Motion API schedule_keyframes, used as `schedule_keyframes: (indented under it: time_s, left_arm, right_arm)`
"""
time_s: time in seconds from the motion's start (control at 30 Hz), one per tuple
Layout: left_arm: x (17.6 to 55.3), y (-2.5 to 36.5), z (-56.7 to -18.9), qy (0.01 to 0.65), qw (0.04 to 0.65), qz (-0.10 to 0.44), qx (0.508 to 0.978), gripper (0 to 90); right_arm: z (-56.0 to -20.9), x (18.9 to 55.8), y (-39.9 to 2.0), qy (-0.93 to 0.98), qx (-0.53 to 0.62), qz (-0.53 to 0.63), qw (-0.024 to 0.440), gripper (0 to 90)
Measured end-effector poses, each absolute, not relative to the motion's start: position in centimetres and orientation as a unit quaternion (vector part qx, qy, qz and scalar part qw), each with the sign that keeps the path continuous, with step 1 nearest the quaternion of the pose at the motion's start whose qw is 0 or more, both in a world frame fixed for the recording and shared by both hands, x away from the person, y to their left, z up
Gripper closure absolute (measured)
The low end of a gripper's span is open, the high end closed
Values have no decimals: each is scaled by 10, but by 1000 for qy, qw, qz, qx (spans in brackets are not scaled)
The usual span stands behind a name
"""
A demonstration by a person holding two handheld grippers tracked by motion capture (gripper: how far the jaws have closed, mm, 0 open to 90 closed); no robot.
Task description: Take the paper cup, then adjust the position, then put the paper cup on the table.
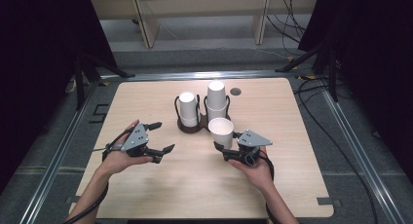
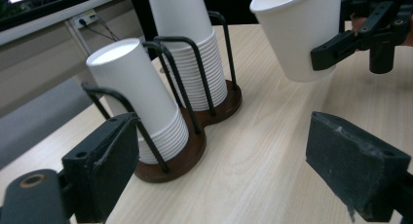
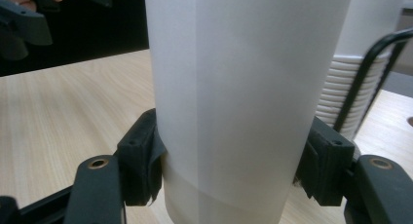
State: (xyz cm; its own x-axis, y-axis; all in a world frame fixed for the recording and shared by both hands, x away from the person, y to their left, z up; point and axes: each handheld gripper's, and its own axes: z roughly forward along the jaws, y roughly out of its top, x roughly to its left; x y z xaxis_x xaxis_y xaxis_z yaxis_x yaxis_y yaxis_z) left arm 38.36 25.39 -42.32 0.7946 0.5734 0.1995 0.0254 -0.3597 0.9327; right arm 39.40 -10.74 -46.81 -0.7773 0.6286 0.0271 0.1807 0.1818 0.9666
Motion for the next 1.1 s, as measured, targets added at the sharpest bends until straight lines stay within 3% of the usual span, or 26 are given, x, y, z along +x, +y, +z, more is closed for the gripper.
schedule_keyframes:
  time_s: [0.2, 0.33, 0.63, 0.73, 0.8, 1.1]
  left_arm:
    - [379, 267, -434, 238, 545, 276, 755, 121]
    - [378, 277, -440, 261, 544, 285, 745, 121]
    - [373, 281, -451, 275, 532, 292, 745, 123]
    - [369, 282, -454, 281, 533, 291, 743, 123]
    - [368, 285, -456, 274, 530, 296, 746, 123]
    - [367, 286, -467, 290, 523, 294, 745, 124]
  right_arm:
    - [-467, 396, -119, 735, 276, 579, 219, 351]
    - [-466, 395, -126, 732, 292, 579, 209, 350]
    - [-468, 395, -140, 723, 308, 571, 239, 351]
    - [-468, 394, -143, 711, 325, 583, 223, 351]
    - [-467, 394, -149, 713, 325, 572, 245, 351]
    - [-467, 398, -186, 696, 372, 554, 265, 350]
